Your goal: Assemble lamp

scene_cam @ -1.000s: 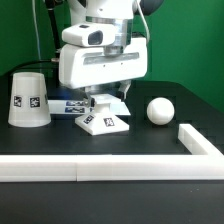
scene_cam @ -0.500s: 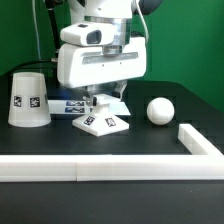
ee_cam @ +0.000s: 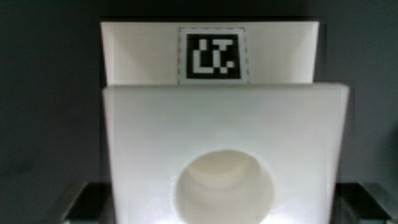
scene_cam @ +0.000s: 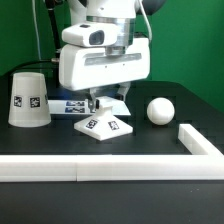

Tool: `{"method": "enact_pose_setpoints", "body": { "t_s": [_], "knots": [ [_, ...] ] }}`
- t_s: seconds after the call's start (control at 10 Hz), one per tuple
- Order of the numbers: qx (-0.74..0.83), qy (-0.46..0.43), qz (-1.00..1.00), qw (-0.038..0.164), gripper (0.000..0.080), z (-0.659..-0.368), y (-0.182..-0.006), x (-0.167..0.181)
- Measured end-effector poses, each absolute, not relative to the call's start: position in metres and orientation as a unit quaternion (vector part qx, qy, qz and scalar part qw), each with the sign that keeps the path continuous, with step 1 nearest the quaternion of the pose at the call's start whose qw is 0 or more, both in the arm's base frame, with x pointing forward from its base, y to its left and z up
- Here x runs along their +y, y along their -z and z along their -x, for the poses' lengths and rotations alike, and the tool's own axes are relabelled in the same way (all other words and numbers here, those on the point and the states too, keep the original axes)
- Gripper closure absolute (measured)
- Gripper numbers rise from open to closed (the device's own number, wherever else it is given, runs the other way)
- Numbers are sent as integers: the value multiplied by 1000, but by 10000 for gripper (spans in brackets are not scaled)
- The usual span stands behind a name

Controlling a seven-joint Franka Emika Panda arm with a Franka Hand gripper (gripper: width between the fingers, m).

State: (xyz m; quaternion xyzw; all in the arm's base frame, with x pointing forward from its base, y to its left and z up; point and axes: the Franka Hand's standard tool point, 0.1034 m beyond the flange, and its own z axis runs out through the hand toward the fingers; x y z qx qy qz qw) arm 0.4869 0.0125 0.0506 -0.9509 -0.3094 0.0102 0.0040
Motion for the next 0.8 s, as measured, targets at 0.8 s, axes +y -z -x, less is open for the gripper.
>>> {"method": "enact_pose_setpoints", "body": {
  "t_s": [0.8],
  "knots": [
    [-150, 13, 989, 10, 262, -544, -51, 37]
  ]
}}
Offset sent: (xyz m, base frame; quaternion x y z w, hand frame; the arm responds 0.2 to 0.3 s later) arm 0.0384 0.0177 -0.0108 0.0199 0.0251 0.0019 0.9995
